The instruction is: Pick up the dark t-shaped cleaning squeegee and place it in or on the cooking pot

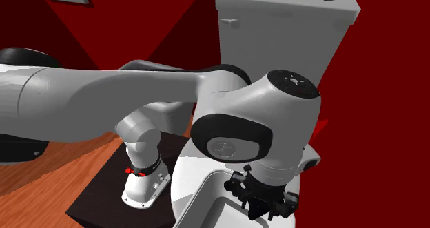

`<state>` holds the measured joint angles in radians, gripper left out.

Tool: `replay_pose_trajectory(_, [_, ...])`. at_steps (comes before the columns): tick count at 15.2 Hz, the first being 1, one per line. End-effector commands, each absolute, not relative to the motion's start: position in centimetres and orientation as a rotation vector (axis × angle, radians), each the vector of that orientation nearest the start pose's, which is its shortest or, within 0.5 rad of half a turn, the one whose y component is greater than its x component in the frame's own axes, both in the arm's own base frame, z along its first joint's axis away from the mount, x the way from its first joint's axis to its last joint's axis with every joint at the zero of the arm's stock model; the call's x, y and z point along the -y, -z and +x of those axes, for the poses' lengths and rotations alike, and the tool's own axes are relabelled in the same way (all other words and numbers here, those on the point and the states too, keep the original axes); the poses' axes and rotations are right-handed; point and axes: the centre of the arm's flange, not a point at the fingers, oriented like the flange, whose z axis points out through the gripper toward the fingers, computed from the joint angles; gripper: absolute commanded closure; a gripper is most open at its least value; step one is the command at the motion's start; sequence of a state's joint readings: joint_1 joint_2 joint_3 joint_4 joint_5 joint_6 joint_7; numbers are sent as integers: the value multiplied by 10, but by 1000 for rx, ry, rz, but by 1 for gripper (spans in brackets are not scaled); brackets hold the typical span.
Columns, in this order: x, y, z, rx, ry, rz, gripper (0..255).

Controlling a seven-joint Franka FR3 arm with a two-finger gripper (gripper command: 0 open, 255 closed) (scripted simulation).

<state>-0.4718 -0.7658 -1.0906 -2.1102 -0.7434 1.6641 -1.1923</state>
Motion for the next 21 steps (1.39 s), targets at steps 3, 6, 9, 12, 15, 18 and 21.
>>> replay_pose_trajectory(3, [455,-507,-153,-225,-118,-3153,255])
replay_pose_trajectory(6, [455,-507,-153,-225,-118,-3153,0])
replay_pose_trajectory(9, [455,-507,-153,-225,-118,-3153,0])
replay_pose_trajectory(12, [455,-520,-152,-225,-118,-3153,0])
replay_pose_trajectory(15, [454,-557,-149,-225,-118,-3153,0])
replay_pose_trajectory(18, [454,-557,-149,-225,-118,-3153,0])
replay_pose_trajectory(21, [454,-557,-149,-225,-118,-3153,0])
